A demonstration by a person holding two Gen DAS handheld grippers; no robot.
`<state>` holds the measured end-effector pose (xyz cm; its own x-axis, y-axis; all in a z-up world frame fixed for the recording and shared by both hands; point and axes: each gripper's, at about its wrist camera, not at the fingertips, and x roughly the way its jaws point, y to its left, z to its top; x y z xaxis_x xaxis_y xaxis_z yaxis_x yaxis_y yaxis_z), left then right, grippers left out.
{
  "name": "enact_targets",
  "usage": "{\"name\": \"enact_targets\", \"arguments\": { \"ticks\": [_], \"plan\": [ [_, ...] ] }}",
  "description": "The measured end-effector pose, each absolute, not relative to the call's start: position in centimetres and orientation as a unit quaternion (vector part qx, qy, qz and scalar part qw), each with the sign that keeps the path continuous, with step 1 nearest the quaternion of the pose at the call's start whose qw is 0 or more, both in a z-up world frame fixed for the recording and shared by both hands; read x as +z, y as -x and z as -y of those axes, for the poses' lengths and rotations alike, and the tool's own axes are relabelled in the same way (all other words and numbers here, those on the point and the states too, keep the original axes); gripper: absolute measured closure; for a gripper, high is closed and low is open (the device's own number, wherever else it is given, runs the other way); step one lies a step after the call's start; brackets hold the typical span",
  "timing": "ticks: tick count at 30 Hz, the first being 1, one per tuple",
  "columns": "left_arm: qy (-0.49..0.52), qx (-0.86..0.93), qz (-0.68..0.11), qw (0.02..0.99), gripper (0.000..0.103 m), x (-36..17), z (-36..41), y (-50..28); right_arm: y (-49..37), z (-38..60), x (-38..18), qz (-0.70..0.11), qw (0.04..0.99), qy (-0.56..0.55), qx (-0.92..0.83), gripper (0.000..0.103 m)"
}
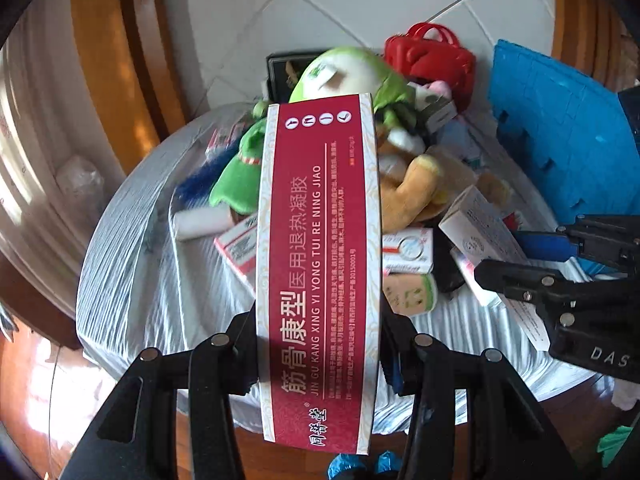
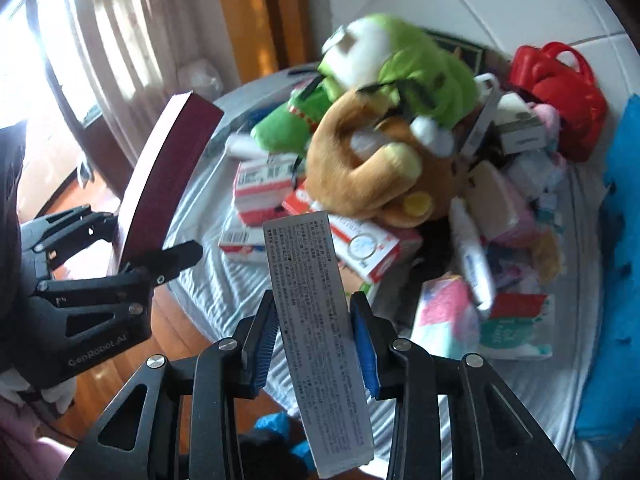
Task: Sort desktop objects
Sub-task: 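Carry the red box with the left tool while the right tool carries the white box to the crate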
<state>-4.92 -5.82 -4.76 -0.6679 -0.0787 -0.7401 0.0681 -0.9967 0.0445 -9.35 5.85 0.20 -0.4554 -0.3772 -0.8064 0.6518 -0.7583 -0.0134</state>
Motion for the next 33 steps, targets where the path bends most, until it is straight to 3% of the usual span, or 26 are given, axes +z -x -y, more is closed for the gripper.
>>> {"name": "enact_targets", "arguments": {
  "ticks": [13, 18, 27, 33],
  "plan": [
    [-0.303, -0.944, 0.054, -0.12, 0.056, 8.8, -9.0, 11.9, 9.9, -20.5, 20.9, -0.111, 0.1, -0.286, -0.946, 0.067],
    [-0.274, -0.946, 0.059, -0.161, 0.056, 13.9, -17.7, 15.8, 13.4, -29.3, 26.5, -0.121, 0.045, -0.287, -0.949, 0.067],
    [-0.337, -0.918, 0.058, -0.202, 0.056, 17.7, -36.8, 25.6, 24.4, -46.5, 30.6, -0.138, 0.012, -0.365, -0.921, 0.067],
    [-0.46, -0.867, 0.095, -0.167, 0.056, 12.7, -46.0, 32.6, 30.9, -54.6, 24.8, -0.106, 0.011, -0.48, -0.871, 0.067]
  ]
}}
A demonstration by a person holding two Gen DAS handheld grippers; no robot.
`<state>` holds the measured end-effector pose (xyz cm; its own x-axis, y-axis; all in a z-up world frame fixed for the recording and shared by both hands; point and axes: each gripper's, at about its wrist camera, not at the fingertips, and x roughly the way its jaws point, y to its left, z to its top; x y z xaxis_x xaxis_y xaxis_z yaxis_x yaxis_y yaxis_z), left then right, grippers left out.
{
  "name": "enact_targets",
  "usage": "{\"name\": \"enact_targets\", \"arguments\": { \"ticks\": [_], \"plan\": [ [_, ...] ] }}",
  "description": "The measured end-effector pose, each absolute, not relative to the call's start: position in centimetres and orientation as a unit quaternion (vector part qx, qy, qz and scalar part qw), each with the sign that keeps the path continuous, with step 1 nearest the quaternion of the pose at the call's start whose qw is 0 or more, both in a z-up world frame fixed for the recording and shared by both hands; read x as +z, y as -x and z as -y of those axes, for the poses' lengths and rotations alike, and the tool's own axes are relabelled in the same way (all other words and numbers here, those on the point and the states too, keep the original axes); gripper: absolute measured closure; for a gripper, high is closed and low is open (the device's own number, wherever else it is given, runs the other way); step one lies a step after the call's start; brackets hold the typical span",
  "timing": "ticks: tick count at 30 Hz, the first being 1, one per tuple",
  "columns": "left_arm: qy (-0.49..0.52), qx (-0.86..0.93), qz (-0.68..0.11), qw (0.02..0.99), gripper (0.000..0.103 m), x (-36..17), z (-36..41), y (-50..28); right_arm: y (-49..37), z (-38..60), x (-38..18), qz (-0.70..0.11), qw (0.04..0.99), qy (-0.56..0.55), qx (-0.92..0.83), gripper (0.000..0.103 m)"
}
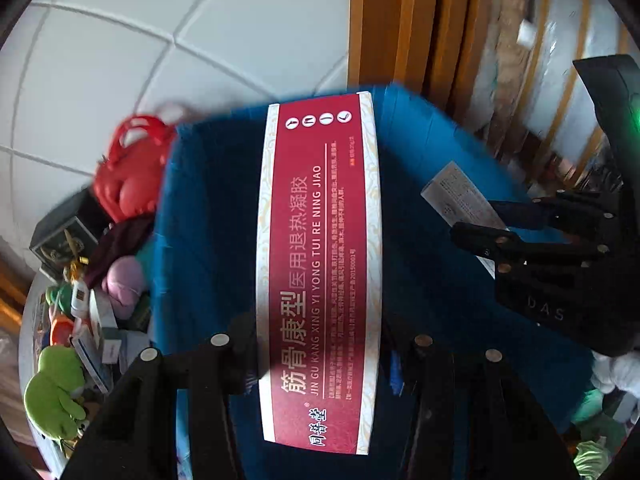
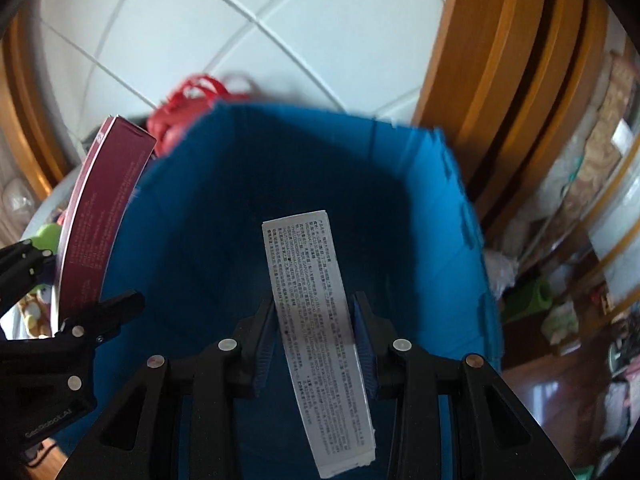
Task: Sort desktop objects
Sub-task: 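Carry the red box with the left tool while the right tool carries the white box to the crate, then open the left tool over the crate while the right tool releases the white box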
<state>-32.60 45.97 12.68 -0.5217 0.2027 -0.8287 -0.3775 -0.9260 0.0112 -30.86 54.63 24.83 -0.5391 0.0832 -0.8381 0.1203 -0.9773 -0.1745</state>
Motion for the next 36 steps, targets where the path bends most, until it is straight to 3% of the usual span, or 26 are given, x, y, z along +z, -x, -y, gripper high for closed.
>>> {"name": "enact_targets", "arguments": {
  "ticks": [8, 14, 28, 30, 33, 36],
  "plan": [
    [0.636, 0.746, -0.15, 0.129, 0.056, -1.5, -51.3, 36.9, 34.5, -59.4, 10.9, -0.081, 0.001, -0.643, -0.761, 0.067],
    [0.689, 0.69, -0.184, 0.125, 0.056, -6.0, -52.0, 35.1, 33.4, -59.3, 5.2, -0.078, -0.015, -0.719, -0.691, 0.067],
    [0.728, 0.643, -0.202, 0.124, 0.056, -7.9, -51.6, 32.6, 29.4, -58.8, 0.6, -0.109, -0.041, -0.781, -0.614, 0.066],
    [0.723, 0.648, -0.209, 0.12, 0.051, -7.4, -51.6, 31.9, 28.9, -58.6, 0.7, -0.11, -0.039, -0.782, -0.612, 0.066],
    [0.718, 0.653, -0.211, 0.118, 0.033, -6.7, -52.4, 31.1, 28.5, -58.2, 1.6, -0.115, -0.035, -0.774, -0.621, 0.066],
    [0.712, 0.662, -0.201, 0.124, 0.031, -5.2, -52.9, 32.8, 28.0, -58.0, 2.8, -0.117, -0.038, -0.764, -0.633, 0.045]
  ]
}}
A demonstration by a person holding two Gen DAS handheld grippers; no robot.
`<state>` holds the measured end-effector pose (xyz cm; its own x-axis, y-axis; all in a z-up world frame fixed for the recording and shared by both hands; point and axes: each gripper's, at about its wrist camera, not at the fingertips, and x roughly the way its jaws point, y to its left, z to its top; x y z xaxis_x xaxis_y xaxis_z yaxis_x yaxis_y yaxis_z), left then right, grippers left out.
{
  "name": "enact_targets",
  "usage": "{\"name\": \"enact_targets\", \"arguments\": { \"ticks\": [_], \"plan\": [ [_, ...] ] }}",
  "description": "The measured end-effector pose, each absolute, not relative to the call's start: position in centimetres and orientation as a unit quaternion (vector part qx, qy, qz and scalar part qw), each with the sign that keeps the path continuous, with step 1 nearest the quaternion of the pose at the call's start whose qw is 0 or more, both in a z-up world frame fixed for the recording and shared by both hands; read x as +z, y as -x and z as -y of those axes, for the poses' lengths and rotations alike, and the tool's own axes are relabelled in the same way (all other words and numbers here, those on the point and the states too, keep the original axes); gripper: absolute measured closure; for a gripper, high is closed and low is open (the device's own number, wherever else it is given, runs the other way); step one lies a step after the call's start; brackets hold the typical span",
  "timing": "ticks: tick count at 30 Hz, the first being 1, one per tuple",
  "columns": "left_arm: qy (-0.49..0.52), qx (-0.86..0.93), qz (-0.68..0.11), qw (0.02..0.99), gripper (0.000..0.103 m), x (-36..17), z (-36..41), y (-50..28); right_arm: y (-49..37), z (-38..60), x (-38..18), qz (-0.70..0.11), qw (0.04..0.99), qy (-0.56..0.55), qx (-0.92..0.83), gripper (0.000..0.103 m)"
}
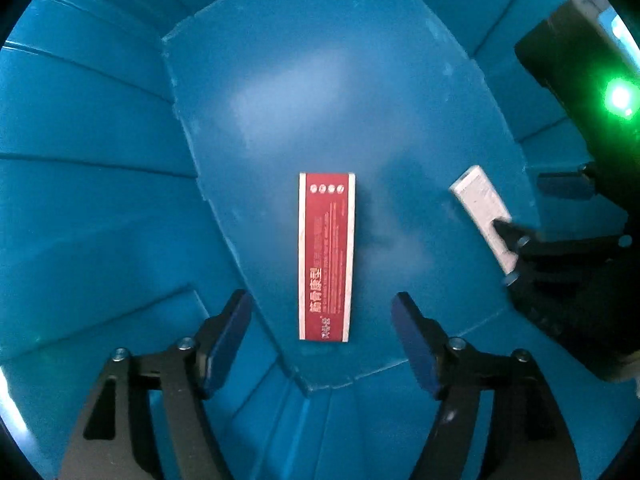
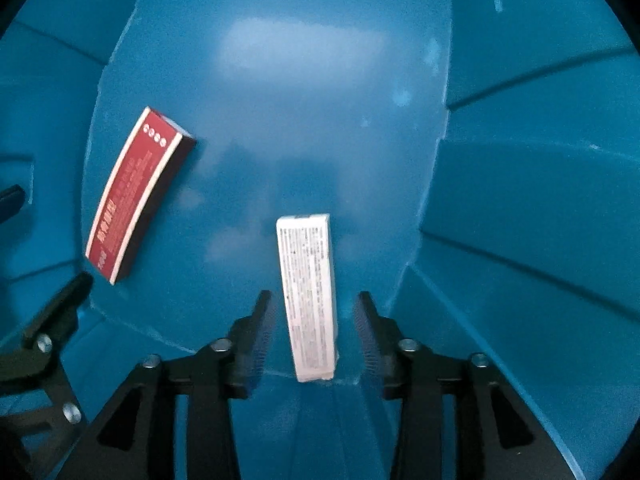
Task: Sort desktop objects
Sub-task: 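Open the left tool over the crate while the right tool releases the white box, then move both tools back to the pile toward the green frog plush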
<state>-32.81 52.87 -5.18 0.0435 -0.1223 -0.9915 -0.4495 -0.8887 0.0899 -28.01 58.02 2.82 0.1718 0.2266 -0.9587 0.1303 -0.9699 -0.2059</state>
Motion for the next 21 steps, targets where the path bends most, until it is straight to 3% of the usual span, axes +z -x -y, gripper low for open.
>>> {"name": "enact_targets", "arguments": {
  "ticks": [2, 6, 13, 21],
  "plan": [
    [0.699, 0.679, -0.179, 0.136, 0.031, -3.7, -53.9, 33.4, 27.9, -57.6, 4.3, 0.129, 0.037, 0.748, 0.65, 0.031],
    [0.613, 0.765, -0.151, 0.128, 0.031, 4.2, -53.0, 33.1, 27.6, -56.0, 10.2, 0.153, 0.021, 0.688, 0.709, 0.026],
    [0.478, 0.867, -0.068, 0.124, 0.031, 16.4, -46.2, 30.2, 31.4, -52.5, 24.2, 0.131, -0.051, 0.567, 0.811, 0.002],
    [0.357, 0.931, -0.052, 0.054, 0.031, 22.3, -33.2, 24.2, 29.1, -46.4, 32.4, 0.079, -0.136, 0.473, 0.867, 0.0]
  ]
}}
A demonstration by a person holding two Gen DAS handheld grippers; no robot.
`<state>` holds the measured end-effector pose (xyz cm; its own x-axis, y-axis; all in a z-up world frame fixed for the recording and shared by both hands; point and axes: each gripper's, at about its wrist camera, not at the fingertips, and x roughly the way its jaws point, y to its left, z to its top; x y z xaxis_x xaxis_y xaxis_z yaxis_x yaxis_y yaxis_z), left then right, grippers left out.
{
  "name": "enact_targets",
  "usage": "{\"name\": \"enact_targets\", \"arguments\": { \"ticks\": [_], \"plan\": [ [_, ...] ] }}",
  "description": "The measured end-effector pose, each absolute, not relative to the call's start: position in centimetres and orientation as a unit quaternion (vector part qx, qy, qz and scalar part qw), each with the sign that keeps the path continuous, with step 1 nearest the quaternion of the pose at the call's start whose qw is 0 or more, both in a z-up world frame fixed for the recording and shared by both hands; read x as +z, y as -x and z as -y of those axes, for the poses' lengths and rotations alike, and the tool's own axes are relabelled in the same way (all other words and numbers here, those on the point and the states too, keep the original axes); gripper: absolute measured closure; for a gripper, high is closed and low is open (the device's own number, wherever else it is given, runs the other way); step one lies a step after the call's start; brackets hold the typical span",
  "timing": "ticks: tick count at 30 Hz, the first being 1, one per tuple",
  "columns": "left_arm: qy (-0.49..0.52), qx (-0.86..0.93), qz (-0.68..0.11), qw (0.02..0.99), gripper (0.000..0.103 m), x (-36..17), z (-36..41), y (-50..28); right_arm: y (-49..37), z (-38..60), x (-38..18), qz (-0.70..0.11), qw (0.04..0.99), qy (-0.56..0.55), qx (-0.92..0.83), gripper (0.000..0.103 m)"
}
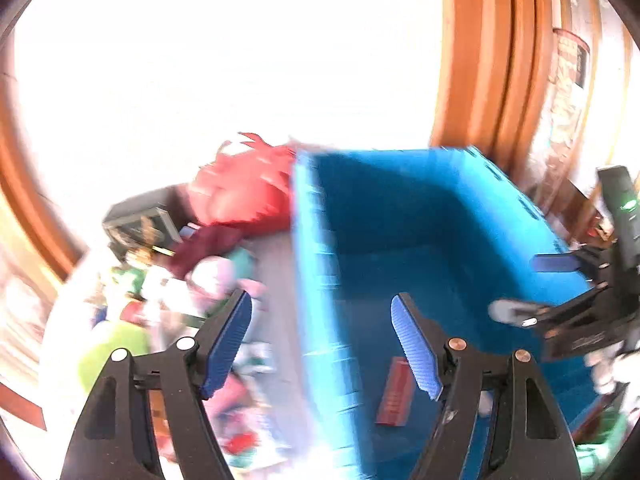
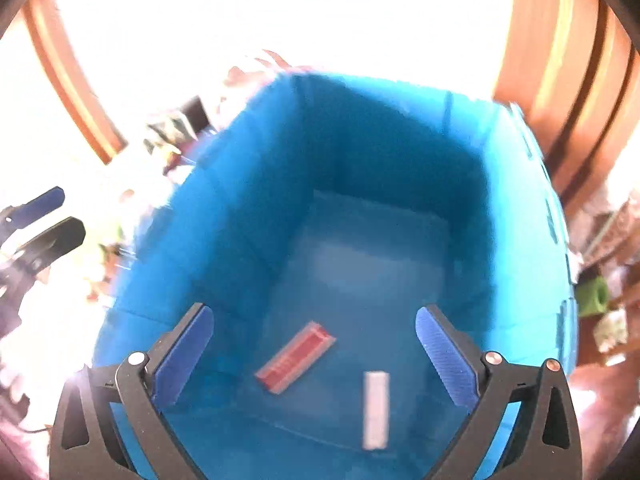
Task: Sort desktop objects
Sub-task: 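Move both tools back to the pile toward the green frog plush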
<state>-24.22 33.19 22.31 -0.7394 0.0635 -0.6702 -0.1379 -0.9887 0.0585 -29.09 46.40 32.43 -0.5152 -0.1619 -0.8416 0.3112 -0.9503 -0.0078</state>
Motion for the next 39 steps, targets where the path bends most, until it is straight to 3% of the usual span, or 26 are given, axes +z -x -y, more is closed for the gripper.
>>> {"name": "enact_targets", "arguments": {
  "ticks": [8, 18, 22, 30, 39],
  "plan": [
    [0.351, 0.932, -0.045, -0.076, 0.029, 20.3, -16.6, 20.7, 23.2, -36.4, 32.8, -0.039, 0.224, -0.408, -0.884, 0.0],
    [0.378, 0.915, -0.014, -0.137, 0.029, 12.6, -1.6, 20.8, 21.2, -22.6, 26.8, 0.016, 0.271, -0.378, -0.885, 0.0],
    [0.39, 0.909, 0.03, -0.142, 0.029, 9.3, 0.5, 22.8, 22.5, -19.1, 23.9, 0.029, 0.259, -0.399, -0.879, 0.0],
    [0.383, 0.896, 0.024, -0.223, 0.029, 3.5, 0.2, 26.0, 26.0, -16.9, 17.4, 0.016, 0.229, -0.431, -0.873, 0.0],
    [0.358, 0.903, 0.02, -0.238, 0.01, 1.4, 4.5, 24.1, 29.3, -12.9, 10.8, -0.004, 0.262, -0.455, -0.851, 0.0]
  ]
}}
